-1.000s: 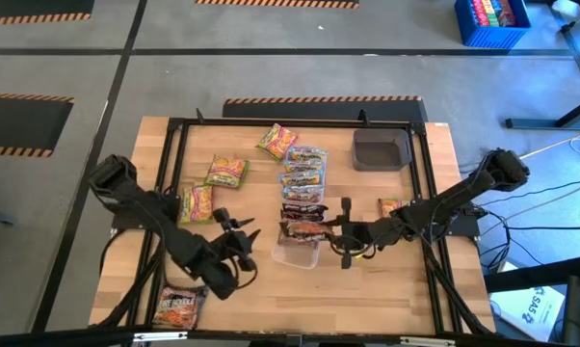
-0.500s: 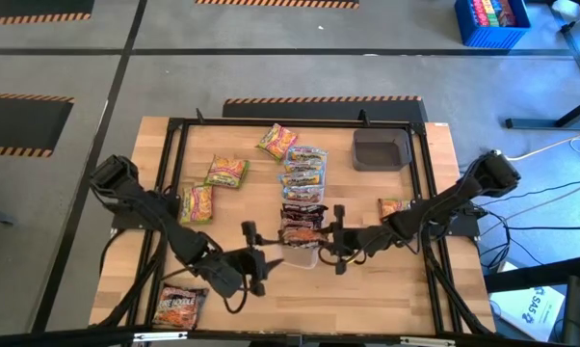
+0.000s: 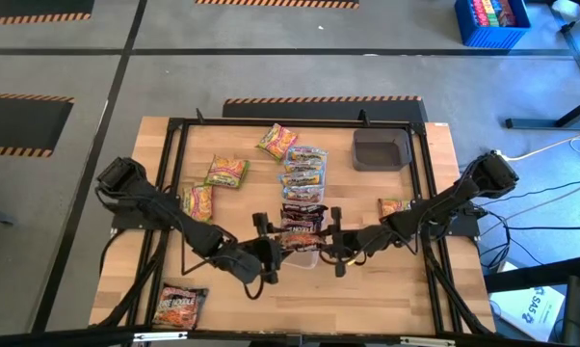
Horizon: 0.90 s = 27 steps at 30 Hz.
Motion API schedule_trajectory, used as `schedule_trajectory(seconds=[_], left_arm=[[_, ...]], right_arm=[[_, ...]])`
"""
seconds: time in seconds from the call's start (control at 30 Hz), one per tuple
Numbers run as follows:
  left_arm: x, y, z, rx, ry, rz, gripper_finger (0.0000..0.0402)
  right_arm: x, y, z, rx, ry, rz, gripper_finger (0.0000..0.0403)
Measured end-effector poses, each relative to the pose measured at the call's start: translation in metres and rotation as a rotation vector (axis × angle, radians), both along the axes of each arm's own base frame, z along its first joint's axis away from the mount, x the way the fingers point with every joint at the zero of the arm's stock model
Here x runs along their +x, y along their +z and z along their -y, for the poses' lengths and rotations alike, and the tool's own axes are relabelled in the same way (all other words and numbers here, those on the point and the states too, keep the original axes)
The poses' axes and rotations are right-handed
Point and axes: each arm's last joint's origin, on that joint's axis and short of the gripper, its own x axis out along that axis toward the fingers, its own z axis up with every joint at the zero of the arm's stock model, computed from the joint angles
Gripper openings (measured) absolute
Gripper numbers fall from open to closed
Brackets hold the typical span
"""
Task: Sort Maruchan noodles
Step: Put the top black noodle pack into the bottom transparent bin
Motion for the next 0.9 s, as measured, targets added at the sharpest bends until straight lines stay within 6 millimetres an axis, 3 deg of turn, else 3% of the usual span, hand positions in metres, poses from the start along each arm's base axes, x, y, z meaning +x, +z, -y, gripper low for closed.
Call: schedule_trajectory(seconds=[0.3,0.6,0.73,0.9], left_arm=[[0.000,0.000,0.002,-0.025,-0.036,-0.005,0.0248],[-0.001,0.001,0.004,0.000,-0.050,-0.011,0.0164],[-0.003,0.001,0.006,0.033,-0.047,-0.011,0.0145],[-0.013,0.004,0.016,0.155,-0.009,-0.008,0.0144]], right_arm=[[0.001,0.004,-0.002,0.040,0.058,0.036,0.0085],[0.001,0.006,-0.002,0.079,0.041,0.053,0.0096],[0.001,0.006,-0.002,0.096,0.005,0.060,0.0132],[-0.006,0.011,-0.003,0.063,-0.049,0.037,0.0207]])
